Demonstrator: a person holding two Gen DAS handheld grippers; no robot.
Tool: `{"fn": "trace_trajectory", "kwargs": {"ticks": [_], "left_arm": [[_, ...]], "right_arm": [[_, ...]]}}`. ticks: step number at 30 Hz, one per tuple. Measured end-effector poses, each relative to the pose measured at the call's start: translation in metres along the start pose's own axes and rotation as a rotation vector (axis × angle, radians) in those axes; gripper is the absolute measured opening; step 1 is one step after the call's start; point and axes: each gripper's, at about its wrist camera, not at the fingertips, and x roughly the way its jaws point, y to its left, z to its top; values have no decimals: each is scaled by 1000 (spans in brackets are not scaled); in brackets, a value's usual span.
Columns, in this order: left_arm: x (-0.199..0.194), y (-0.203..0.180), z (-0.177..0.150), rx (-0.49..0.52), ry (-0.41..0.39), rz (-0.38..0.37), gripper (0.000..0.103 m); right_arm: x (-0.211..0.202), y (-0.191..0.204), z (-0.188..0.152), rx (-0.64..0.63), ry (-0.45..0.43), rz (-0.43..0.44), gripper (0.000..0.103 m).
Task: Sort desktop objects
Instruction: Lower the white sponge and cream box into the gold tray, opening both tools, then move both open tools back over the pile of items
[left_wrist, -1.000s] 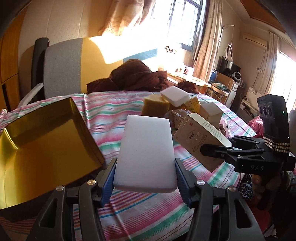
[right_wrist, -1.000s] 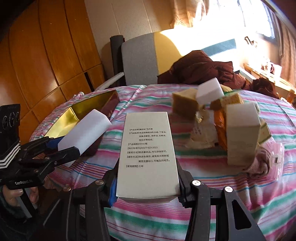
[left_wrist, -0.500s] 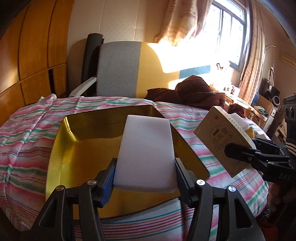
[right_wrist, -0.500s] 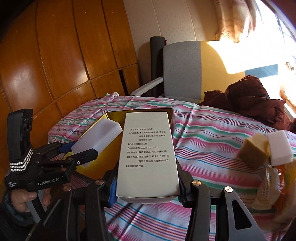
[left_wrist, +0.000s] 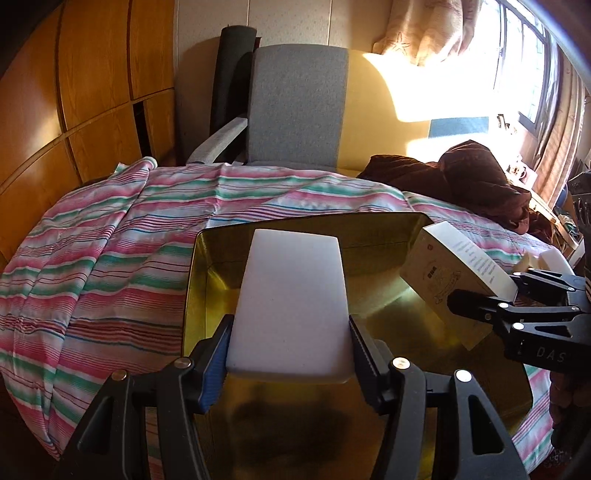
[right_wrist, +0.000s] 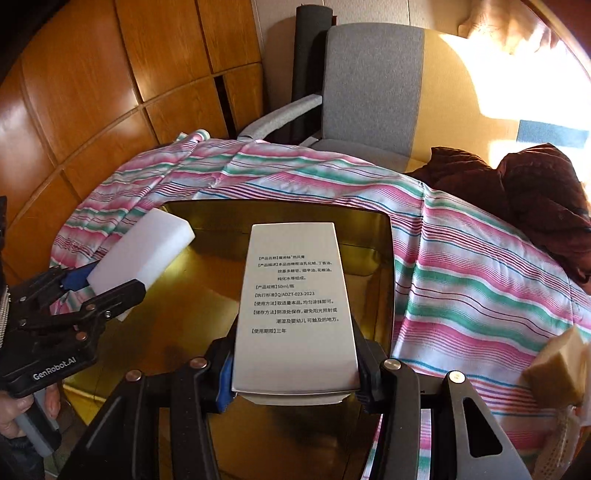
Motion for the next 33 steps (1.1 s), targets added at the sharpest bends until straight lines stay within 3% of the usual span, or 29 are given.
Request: {"fn": "trace_trajectory", "kwargs": {"ticks": [3,9,14,17,25,33], "left_arm": [[15,7,6,-14,53,21,60],[29,16,15,-30,75,60,65],[29,27,16,-77,73,73,66],[15,26,12,-90,33,61,66],[-27,-13,-12,-47,-46,-91,66],[-54,-101,-34,105,-67,-273,66]], "right_arm": [[17,-1,8,9,28,-18,50],[32,-4,9,27,38,-25,53],[19,-8,6,46,-24,2,59],[3,-10,4,68,-73,37,63],[-60,-26,-50,125,-227,5,65],[-122,-72,-135,216,-306,-112,68]]}}
